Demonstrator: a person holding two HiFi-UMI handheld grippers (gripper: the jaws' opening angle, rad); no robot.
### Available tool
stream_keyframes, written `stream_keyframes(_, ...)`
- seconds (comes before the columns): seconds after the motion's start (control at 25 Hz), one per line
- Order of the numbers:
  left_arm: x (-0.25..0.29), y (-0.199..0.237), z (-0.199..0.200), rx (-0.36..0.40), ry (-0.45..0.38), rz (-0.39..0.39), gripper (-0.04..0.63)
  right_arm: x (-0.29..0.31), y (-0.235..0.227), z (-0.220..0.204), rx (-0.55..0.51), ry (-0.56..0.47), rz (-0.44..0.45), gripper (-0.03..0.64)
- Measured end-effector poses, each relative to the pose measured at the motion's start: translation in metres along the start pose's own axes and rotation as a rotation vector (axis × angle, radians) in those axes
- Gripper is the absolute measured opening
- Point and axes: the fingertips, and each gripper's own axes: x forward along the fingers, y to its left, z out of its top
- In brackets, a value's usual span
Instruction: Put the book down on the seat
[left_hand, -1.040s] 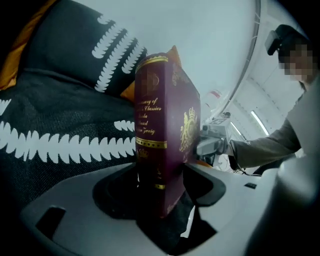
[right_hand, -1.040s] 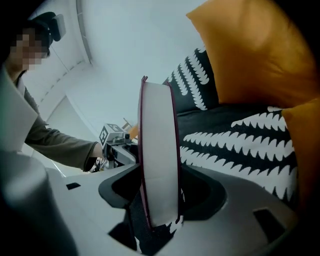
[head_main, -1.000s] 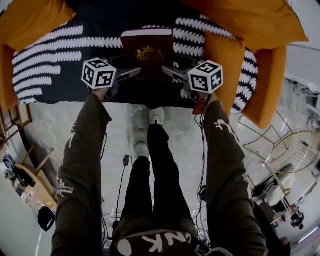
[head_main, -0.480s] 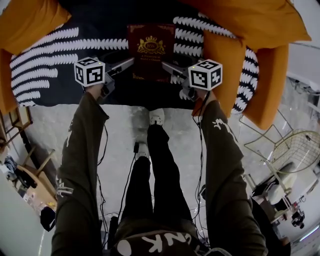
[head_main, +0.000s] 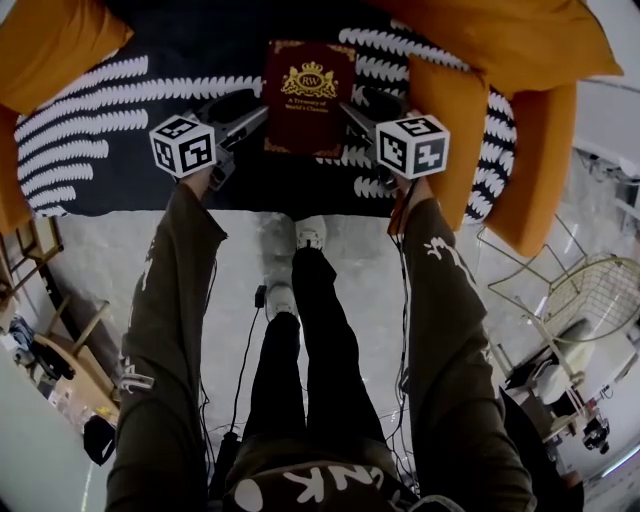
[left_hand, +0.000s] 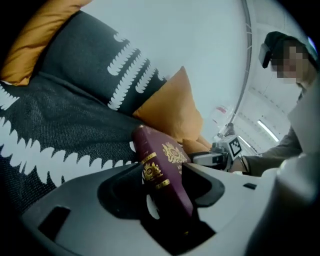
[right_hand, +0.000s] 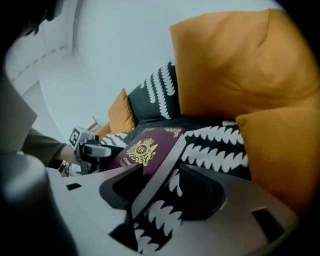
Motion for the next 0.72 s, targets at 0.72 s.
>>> stream_keyframes(0.72,-0.098,-0.180,0.170,0.619,-0.387,0.010,0.081,-0.144,0.144,0.151,-0.419,-0.476,0.071,0.155)
